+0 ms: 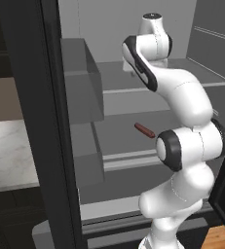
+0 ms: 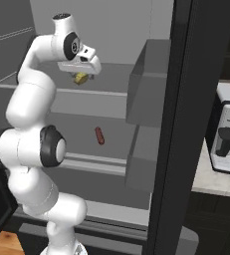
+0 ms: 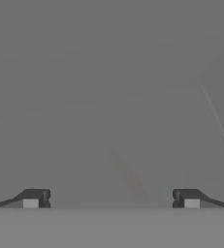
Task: Retrieve the sausage and cheese from the fridge and place them on the cutting board on the counter.
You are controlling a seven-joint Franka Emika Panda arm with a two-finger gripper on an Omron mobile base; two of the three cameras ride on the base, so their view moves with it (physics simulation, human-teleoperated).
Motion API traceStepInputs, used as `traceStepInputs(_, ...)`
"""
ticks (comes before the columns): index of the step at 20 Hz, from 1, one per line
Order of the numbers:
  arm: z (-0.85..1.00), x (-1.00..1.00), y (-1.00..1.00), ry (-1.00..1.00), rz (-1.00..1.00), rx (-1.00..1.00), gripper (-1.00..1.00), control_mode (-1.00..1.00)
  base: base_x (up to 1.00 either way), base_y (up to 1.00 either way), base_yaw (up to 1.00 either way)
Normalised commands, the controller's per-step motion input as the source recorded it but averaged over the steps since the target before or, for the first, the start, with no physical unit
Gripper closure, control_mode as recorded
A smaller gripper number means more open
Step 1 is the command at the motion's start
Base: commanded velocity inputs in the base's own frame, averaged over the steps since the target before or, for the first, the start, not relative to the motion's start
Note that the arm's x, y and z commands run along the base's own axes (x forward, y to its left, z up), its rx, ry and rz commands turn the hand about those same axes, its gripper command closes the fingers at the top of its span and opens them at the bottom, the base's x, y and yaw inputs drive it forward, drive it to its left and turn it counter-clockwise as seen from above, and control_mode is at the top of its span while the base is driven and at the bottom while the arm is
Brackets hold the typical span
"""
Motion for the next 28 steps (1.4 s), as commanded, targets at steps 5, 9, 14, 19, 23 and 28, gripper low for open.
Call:
traceStepInputs(5, -0.77, -0.45, -0.06, 0.00, -0.09, 0.02, -1.00, -1.00, 0.00, 0.00, 0.00)
traceStepInputs(9, -0.34, -0.85, 0.00, 0.00, -0.10, 0.04, 1.00, -1.00, 0.00, 0.00, 0.00)
traceStepInputs(14, 0.06, -0.40, -0.32, 0.20, -0.17, 0.11, 1.00, -1.00, 0.00, 0.00, 0.00)
traceStepInputs(19, 0.55, -0.36, -0.52, 0.24, -0.15, 0.19, 1.00, -1.00, 0.00, 0.00, 0.00)
traceStepInputs(23, 0.83, -0.23, -0.26, 0.33, -0.01, 0.33, 1.00, -1.00, 0.00, 0.00, 0.00)
traceStepInputs(28, 0.58, -0.79, 0.02, 0.25, 0.00, 0.17, 1.00, -1.00, 0.00, 0.00, 0.00)
